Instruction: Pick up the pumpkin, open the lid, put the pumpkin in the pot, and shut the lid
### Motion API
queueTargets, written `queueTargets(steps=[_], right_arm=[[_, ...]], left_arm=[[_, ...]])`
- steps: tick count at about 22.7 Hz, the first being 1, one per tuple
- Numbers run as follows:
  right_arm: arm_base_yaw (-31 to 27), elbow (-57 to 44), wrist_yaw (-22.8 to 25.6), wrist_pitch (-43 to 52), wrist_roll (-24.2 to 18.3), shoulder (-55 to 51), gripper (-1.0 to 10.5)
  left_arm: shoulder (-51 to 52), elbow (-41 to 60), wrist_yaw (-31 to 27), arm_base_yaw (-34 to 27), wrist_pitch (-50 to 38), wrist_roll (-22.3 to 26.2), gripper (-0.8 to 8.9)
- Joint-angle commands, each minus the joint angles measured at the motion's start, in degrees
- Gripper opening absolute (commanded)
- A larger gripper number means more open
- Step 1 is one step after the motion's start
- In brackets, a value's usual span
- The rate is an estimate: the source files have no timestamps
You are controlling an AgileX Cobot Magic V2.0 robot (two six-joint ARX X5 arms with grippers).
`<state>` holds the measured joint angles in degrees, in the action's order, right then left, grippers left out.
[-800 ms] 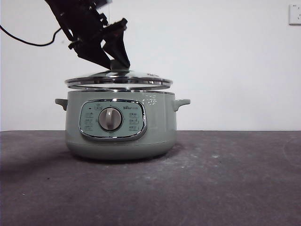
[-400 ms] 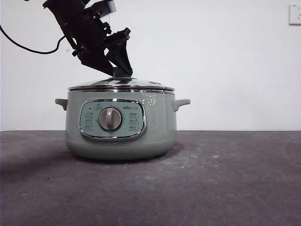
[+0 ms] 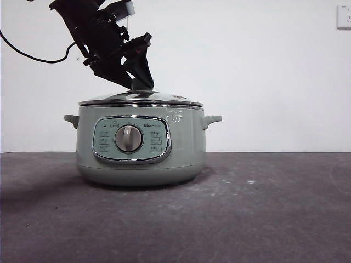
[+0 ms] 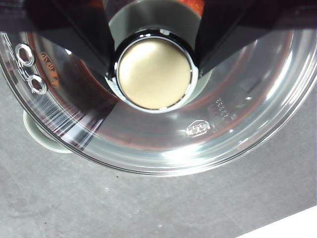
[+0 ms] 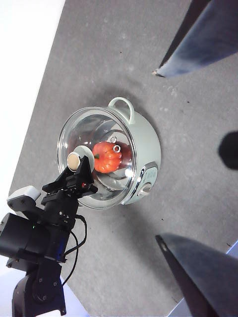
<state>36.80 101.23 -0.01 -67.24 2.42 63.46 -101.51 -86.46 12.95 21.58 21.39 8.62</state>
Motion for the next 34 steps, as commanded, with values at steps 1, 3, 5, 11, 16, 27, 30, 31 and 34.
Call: queueTargets(steps=[1,3,5,11,16,27,30,31,34], right_arm=[[0.2,-0.2,-0.1,0.3,0.7,-0.1,5.3],[0.2,-0.2,-0.1,0.2,0.7,-0.1,5.3],[0.2,-0.2,-0.1,0.0,0.7,-0.1,5.3],[0.2,-0.2,-0.1,-1.1,0.7,-0.1,5.3],[0.2,-0.2,-0.1,-2.6,0.7,-0.1,5.3],[0.2,-0.2,-6.1,-7.1,0.5,-0.1,5.3],[0.2,-0.2,-6.1,-9.5,0.5,0.3,5.3],[0.2,-0.2,-6.1,-10.8,0.5,0.4,5.3],[0.2,-0.2,-10.3,-11.4,0.4,0.9,5.3]], left_arm=[[0.1,-0.3,0.5,0.2,-1.5,0.7,-0.08],[0.1,-0.3,0.5,0.2,-1.1,0.7,0.05],[0.1,-0.3,0.5,0.2,-0.3,0.7,0.45],[0.1,-0.3,0.6,0.2,1.4,0.7,5.04],[0.3,-0.3,0.6,0.2,1.3,0.4,5.03],[11.0,-5.7,0.7,0.2,20.7,0.4,5.03],[15.1,-12.6,1.1,0.2,37.8,0.4,5.02],[16.4,-14.4,1.6,0.2,41.9,0.4,4.98],[20.6,-17.6,6.2,0.2,49.9,0.4,4.55]])
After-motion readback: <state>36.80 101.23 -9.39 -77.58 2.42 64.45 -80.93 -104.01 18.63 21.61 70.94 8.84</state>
